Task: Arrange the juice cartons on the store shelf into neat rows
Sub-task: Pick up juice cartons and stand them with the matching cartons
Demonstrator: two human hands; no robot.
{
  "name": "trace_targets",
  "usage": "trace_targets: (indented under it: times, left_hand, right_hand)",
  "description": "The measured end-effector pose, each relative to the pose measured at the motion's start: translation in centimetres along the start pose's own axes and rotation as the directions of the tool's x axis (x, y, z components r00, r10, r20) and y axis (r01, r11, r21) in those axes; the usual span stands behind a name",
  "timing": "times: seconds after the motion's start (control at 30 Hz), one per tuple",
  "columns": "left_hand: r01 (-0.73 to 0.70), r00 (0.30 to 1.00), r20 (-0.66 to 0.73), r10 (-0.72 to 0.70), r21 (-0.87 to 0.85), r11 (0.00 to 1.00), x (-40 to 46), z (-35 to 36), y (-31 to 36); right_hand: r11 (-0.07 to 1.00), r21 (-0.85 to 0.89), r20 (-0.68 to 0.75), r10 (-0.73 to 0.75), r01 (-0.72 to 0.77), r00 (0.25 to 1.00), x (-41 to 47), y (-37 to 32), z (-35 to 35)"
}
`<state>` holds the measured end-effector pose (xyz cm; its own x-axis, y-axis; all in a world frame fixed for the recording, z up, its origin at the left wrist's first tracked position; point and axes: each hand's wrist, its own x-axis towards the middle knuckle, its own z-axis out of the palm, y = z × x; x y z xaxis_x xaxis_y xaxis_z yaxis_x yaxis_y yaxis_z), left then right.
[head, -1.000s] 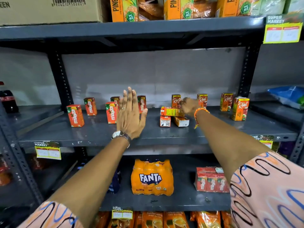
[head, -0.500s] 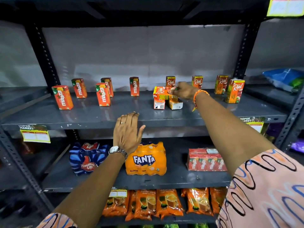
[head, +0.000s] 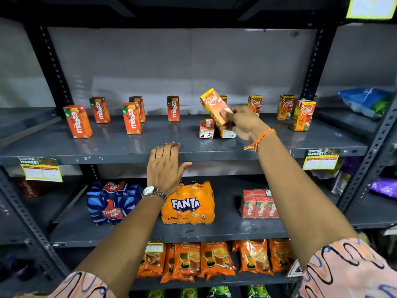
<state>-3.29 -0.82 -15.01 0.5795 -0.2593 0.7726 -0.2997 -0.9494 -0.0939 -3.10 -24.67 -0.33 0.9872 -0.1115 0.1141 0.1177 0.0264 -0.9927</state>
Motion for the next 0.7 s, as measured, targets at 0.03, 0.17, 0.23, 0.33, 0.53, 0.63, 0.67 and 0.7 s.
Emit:
trace_targets:
  times: [0.03,0.17,0.23,0.33,0.53,0.63,0.67,0.7]
  left_hand:
    - [0.002,1.0,-0.002,-0.002,0.005,1.0,0.0,0.0,0.0]
    - [0.007,1.0,-0.026,-0.007,0.011,1.0,0.0,0.1,0.0]
    - [0.003,0.999,-0.048,-0.002,0.01,1.0,0.0,0.2,0.0]
    - [0.001,0.998,-0.056,-0.001,0.002,1.0,0.0,0.3,-0.1]
    - [0.006,0.999,-0.046,-0.006,0.01,1.0,0.0,0.2,-0.1]
    - [0.011,0.999,-0.031,-0.01,0.015,1.0,0.0,-0.1,0.0]
    - [0.012,1.0,-0.028,-0.011,0.011,1.0,0.0,-0.1,0.0]
    - [0.012,1.0,-0.025,-0.011,0.003,1.0,0.0,-0.1,0.1]
  right_hand:
    - [0.998,0.069,0.013,-0.011,0.01,1.0,-0.6,0.3,0.1]
    - [0.978,0.203,0.039,-0.067,0.058,0.997,-3.6,1.9,0.5]
    - [0.971,0.223,0.037,-0.092,0.082,0.995,-5.0,2.7,0.6]
    - [0.97,0.222,0.016,-0.108,0.102,0.994,-6.7,3.8,0.7]
    - [0.964,0.218,-0.021,-0.149,0.15,0.989,-8.9,5.6,0.4]
    - [0.966,0.201,-0.025,-0.164,0.165,0.986,-9.2,5.6,0.0]
    - [0.966,0.191,-0.034,-0.168,0.171,0.985,-9.2,5.5,-0.2]
    - [0.967,0.187,-0.046,-0.166,0.172,0.985,-9.1,5.4,-0.5]
